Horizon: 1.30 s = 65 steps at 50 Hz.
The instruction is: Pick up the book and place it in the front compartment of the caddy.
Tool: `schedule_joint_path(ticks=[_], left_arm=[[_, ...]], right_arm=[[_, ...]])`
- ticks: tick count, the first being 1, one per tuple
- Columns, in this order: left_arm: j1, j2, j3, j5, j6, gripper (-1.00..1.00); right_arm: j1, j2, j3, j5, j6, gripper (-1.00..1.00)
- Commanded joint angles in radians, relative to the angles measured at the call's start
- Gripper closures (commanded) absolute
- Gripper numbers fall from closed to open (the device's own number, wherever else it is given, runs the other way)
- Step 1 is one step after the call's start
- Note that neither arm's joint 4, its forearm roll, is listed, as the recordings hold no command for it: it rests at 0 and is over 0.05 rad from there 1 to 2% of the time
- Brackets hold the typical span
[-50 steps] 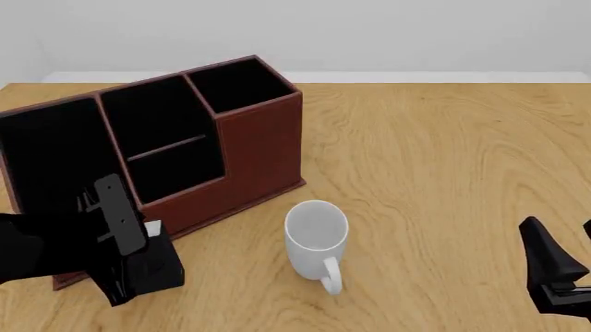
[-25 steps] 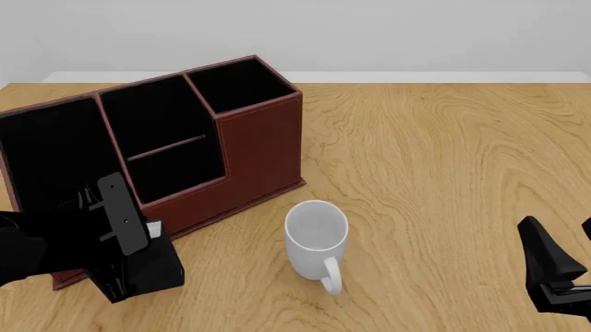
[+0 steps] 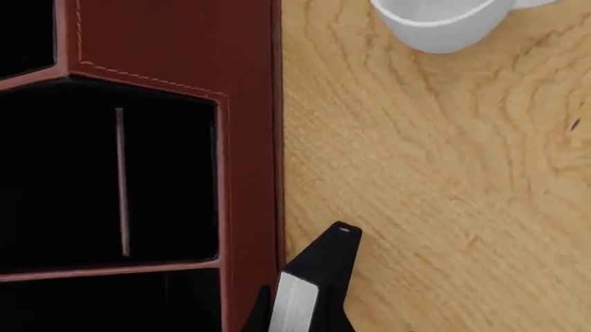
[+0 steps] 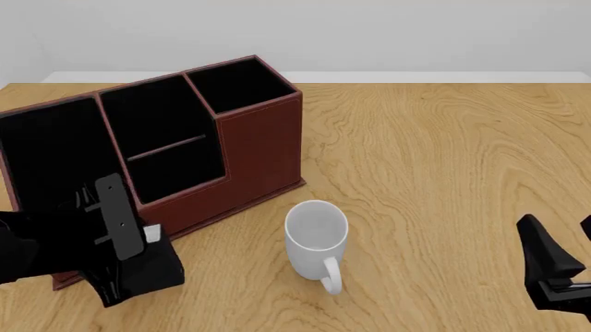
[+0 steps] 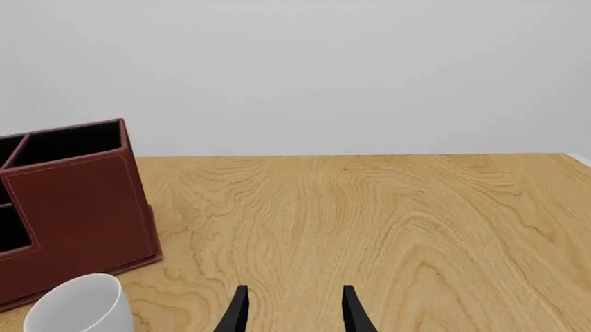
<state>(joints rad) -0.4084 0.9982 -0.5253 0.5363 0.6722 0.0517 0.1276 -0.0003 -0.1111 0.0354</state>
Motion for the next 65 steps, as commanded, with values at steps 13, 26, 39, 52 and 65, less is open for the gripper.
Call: schedule_joint_path(ticks=[13, 26, 39, 52, 65], left_arm=[[0.054, -0.085, -0.034, 0.156, 0.105, 1.00], [0.026, -0.156, -0.144, 0.271, 0.099, 1.00], [-0.035, -0.135, -0.228, 0.325, 0.068, 1.00], [-0.105, -0.072, -0.436, 0.395, 0.005, 1.00], [-0.029, -0.022, -0.572, 0.437, 0.038, 1.00]], right_arm=[[0.001, 0.001, -0.001, -0.005, 0.004, -1.00], [0.008, 0.014, -0.001, -0.017, 0.002, -1.00], [0.010, 0.005, -0.011, -0.003, 0.001, -1.00], [0.019, 0.009, -0.016, -0.006, -0.001, -1.00], [0.023, 0.016, -0.007, -0.021, 0.000, -1.00]])
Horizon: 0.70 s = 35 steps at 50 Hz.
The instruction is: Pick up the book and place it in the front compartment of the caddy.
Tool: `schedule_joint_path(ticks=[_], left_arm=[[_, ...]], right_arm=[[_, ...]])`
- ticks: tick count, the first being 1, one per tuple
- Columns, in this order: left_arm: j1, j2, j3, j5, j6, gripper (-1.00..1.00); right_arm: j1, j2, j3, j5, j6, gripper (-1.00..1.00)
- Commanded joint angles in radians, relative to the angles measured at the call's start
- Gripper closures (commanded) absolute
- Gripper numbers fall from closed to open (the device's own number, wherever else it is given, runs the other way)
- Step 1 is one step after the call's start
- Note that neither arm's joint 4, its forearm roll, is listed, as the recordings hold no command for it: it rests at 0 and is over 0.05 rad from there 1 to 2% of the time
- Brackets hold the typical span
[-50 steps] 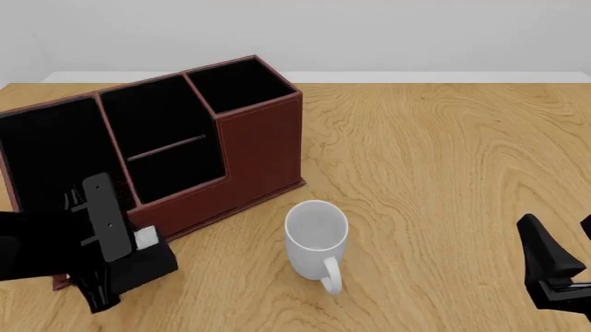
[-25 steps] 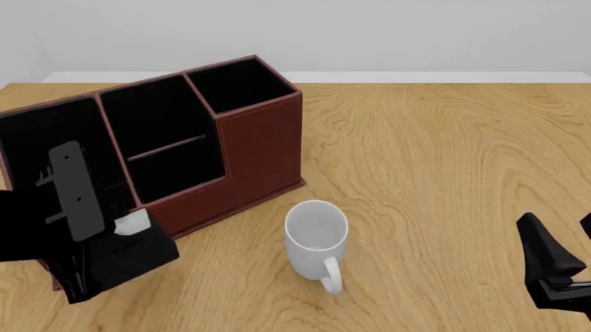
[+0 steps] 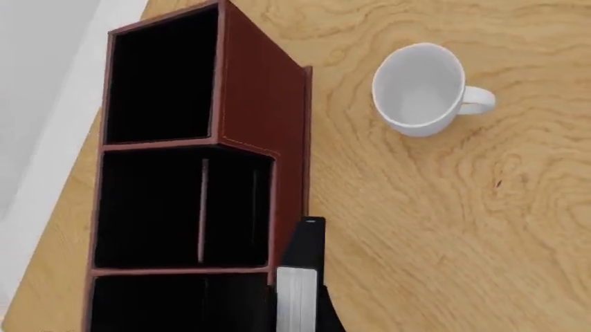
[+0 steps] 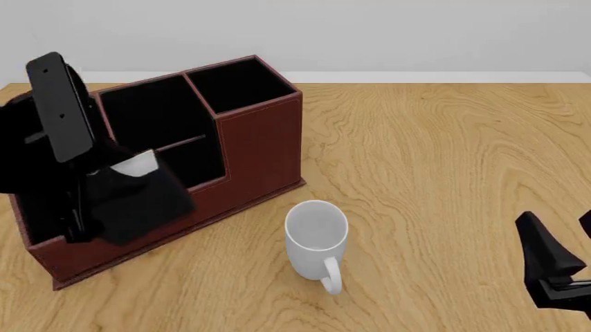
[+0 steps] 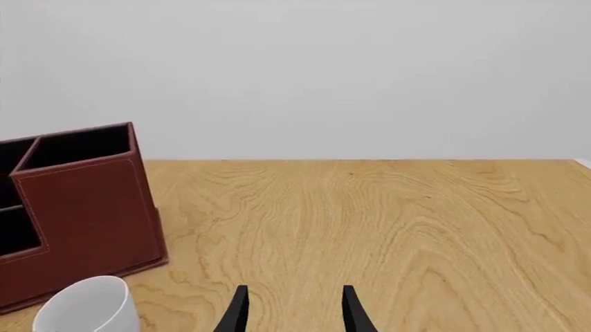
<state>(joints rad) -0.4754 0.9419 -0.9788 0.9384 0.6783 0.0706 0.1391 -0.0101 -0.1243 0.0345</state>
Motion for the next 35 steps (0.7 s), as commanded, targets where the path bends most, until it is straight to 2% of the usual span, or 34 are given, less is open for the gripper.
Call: schedule_joint_path(ticks=[1, 6, 16, 20, 30, 35], left_arm=[[0.061, 0.041, -0.132, 0.041, 0.040, 1.00], [0.102, 0.059, -0.185, 0.062, 0.058, 1.00], [0.074, 0.089, -0.330, 0.131, 0.056, 1.00], [0.036, 0.110, -0.408, 0.160, 0.028, 1.00], [0.056, 0.149, -0.496, 0.169, 0.040, 1.00], [0.043, 0.201, -0.598, 0.184, 0.016, 1.00]], right_arm=[[0.005, 0.007, 0.003, -0.010, 0.001, -1.00], [0.003, 0.014, 0.005, -0.018, 0.002, -1.00], [0.007, 0.027, 0.008, -0.031, 0.003, -1.00], [0.007, 0.030, 0.009, -0.035, 0.003, -1.00], [0.013, 0.026, 0.007, -0.027, 0.003, -1.00], [0.017, 0.032, 0.008, -0.035, 0.001, -1.00]])
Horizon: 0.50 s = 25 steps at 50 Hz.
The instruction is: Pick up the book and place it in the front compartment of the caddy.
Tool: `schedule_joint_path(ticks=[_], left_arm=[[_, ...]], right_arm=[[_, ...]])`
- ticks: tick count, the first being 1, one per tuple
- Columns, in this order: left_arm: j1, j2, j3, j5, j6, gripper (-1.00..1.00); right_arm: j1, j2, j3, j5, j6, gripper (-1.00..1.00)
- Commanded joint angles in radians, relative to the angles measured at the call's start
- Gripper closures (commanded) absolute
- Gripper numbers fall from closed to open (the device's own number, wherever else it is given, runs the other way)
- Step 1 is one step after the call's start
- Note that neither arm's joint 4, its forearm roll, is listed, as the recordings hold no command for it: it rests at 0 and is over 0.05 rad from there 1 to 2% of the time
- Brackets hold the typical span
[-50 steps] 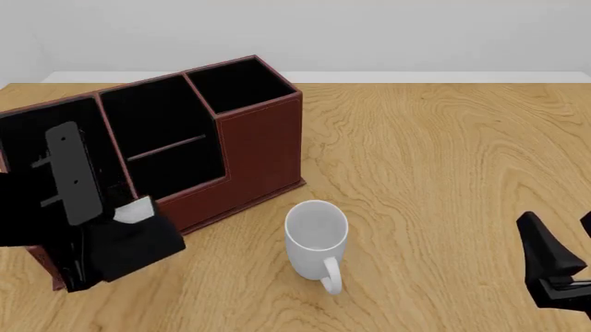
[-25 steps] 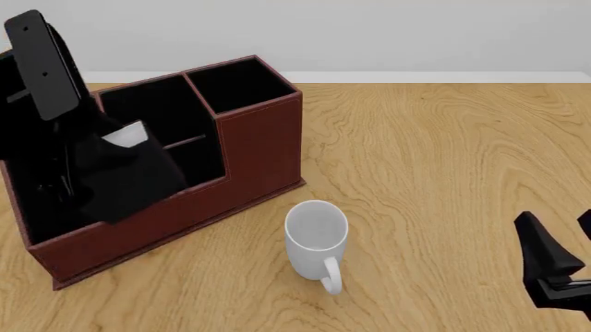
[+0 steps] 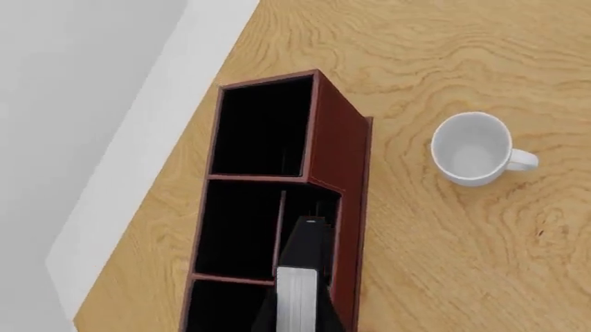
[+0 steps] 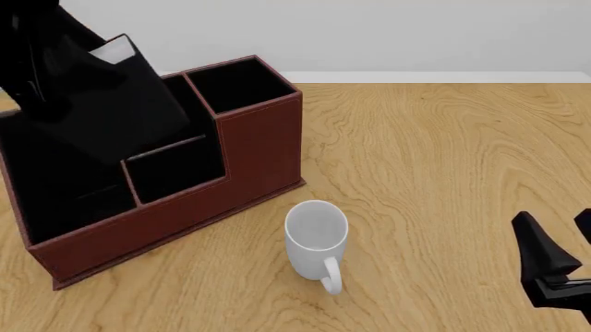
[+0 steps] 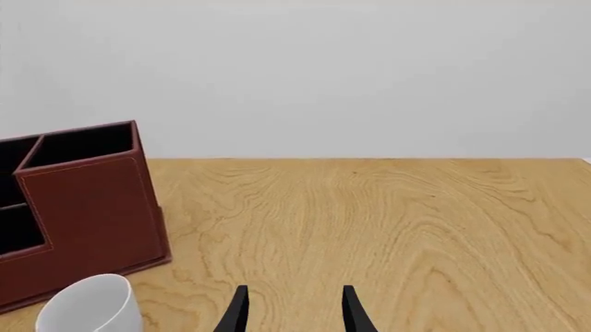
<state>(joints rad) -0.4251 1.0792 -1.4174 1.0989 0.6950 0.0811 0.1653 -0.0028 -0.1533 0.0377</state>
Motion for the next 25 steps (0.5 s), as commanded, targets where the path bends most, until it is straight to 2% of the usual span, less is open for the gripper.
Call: schedule_joint_path(ticks=[1, 11, 19, 25], left_arm=[[-0.009, 0.070, -0.163, 0.028, 0.000, 1.00], [-0.004, 0.132, -0.254, 0.026, 0.002, 1.00], [0.008, 0.173, -0.251, 0.000, 0.026, 1.00], [0.063, 0.185, -0.236, -0.027, 0.070, 1.00]], right_arm=[[0.006, 0.003, 0.001, -0.003, -0.003, -1.00], [0.007, 0.027, 0.002, -0.026, -0.004, -1.00], [0.005, 0.020, 0.002, -0.021, -0.002, -1.00], [0.005, 0.017, 0.002, -0.018, -0.002, -1.00]])
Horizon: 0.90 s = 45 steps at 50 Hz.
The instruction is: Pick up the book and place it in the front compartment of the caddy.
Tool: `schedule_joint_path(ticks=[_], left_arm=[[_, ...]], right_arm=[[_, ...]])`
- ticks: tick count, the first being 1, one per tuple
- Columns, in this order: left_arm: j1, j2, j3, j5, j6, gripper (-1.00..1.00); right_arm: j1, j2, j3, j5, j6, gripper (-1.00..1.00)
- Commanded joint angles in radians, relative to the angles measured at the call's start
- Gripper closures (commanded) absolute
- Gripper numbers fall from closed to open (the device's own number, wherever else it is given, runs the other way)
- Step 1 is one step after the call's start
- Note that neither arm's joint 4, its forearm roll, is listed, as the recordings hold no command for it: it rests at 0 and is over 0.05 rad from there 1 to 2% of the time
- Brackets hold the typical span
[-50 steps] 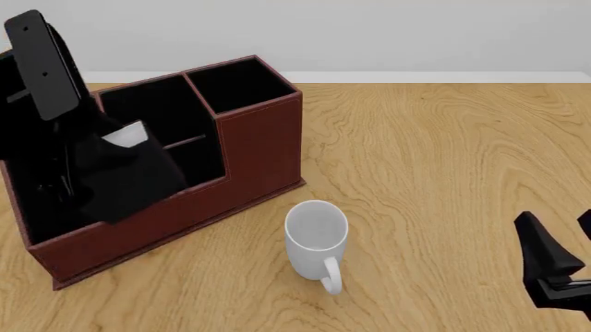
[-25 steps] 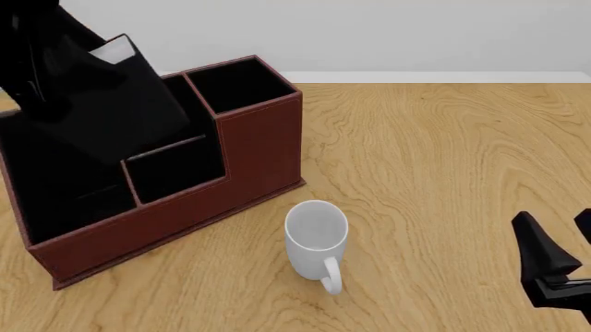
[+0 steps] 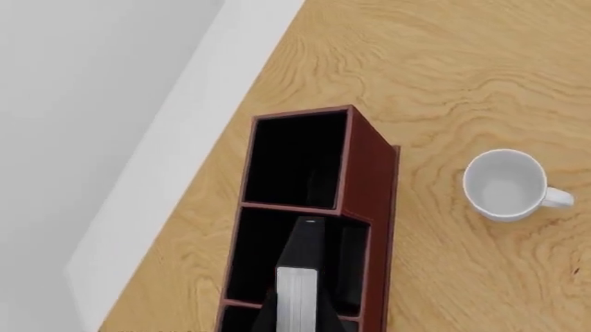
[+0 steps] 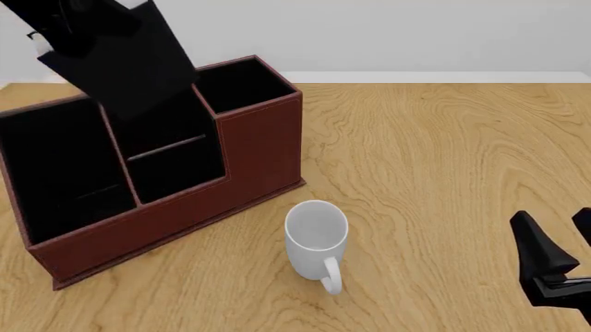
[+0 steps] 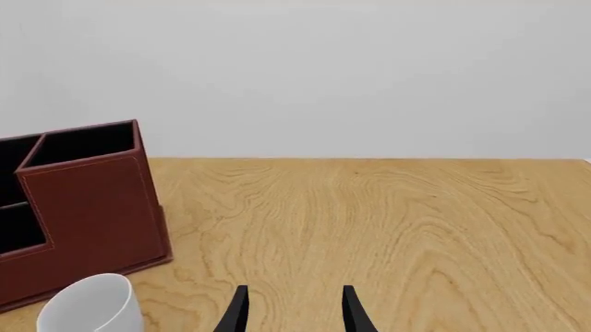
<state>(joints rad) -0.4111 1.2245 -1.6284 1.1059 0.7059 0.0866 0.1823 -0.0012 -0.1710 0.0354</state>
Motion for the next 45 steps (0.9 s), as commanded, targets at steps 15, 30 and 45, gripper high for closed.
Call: schedule_joint_path(ticks=[15, 30, 45], left_arm=[[0.121, 0.064, -0.069, -0.031, 0.105, 1.00], [0.122, 0.130, -0.120, -0.034, 0.098, 1.00], [0.134, 0.222, -0.133, -0.067, 0.095, 1.00]], right_arm=[[-0.005, -0.005, 0.001, 0.002, 0.012, -1.00], [-0.007, -0.021, 0.001, 0.015, 0.013, -1.00], [-0.009, -0.036, 0.001, 0.024, 0.017, -1.00]])
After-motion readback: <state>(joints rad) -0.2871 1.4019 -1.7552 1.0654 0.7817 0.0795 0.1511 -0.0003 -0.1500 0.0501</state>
